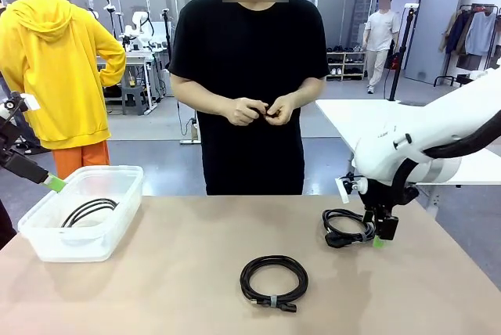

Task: Organize and store the cables.
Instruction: Place the Power Cable into the Organizing box.

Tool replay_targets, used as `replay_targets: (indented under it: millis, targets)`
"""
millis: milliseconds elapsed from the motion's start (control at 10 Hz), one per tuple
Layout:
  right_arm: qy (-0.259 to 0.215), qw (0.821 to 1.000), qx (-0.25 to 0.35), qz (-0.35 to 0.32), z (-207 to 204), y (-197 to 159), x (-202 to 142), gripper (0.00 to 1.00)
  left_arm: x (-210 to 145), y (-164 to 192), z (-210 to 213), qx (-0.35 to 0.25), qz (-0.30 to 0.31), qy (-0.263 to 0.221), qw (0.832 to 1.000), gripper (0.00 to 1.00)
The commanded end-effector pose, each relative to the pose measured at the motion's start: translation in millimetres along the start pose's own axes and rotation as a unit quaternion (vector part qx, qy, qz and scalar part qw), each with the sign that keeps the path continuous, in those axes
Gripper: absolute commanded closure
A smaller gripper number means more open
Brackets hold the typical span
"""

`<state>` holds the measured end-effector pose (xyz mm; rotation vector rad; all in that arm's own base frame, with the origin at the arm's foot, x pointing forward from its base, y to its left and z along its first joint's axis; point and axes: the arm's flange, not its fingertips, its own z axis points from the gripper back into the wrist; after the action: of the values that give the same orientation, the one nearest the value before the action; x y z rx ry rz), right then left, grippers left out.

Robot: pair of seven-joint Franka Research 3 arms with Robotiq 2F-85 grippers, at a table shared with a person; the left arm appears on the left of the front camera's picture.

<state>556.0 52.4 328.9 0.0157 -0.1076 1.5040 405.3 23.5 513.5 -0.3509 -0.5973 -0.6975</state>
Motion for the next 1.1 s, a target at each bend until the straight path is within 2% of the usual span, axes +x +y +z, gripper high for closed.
replay_targets:
  millis: [0, 100, 200, 300, 400, 500, 800, 1000]
  targets:
    - [0.015, 1.0, -0.006, 0.004, -10, -9, 6, 0.0, 2, 0, -1, 0.005, 0.001, 0.0, 1.0, 0.0]
    - [0.013, 1.0, -0.007, 0.008, -15, -12, 6, 0.0, 2, 0, -1, 0.005, 0.001, 0.0, 1.0, 0.0]
    - [0.005, 1.0, 0.007, 0.021, -19, -14, 7, 0.1, 2, 0, -1, 0.005, 0.001, 0.0, 1.0, 0.0]
    - [0.016, 1.0, 0.006, 0.026, -22, -19, 6, 0.49, 2, 0, -1, 0.005, 0.001, 0.0, 1.0, 0.0]
    - [0.02, 0.999, 0.005, 0.024, -24, -23, 5, 0.7, 2, 0, -1, 0.005, 0.001, 0.0, 1.0, 0.0]
    - [0.022, 0.999, 0.004, 0.025, -26, -25, 5, 1.0, 2, 0, -1, 0.005, 0.001, 0.0, 1.0, 0.0]
    - [0.021, 0.999, 0.003, 0.032, -25, -27, 6, 0.98, 2, 0, -1, 0.005, 0.001, 0.0, 1.0, 0.0]
    - [0.021, 0.999, 0.002, 0.03, -22, -28, 6, 1.0, 2, 0, -1, 0.005, 0.001, 0.0, 1.0, 0.0]
